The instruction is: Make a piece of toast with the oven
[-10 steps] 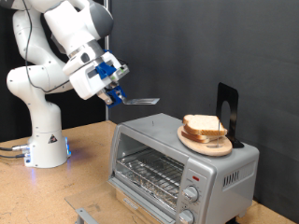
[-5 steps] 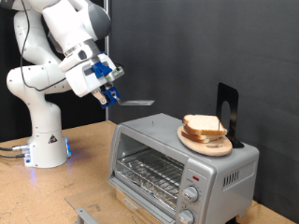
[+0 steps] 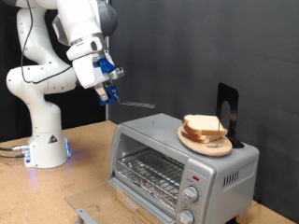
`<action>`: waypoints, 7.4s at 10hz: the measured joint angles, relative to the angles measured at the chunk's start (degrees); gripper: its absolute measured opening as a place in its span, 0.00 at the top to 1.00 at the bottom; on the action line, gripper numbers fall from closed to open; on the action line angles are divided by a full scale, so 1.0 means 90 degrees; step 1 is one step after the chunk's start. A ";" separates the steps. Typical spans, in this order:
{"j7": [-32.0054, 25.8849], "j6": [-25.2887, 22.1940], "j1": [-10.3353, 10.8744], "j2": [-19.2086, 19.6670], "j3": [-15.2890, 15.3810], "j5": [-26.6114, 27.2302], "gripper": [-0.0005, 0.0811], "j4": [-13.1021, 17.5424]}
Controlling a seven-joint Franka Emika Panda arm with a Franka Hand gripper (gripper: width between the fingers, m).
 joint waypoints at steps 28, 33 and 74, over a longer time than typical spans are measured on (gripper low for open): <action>0.0912 -0.0250 0.0048 0.1676 0.1201 -0.0468 0.50 0.1225; 0.0912 -0.0198 0.0046 0.1664 0.1273 -0.0376 0.50 0.1225; 0.0885 -0.0007 -0.0276 0.1746 0.1243 -0.0489 0.50 0.1267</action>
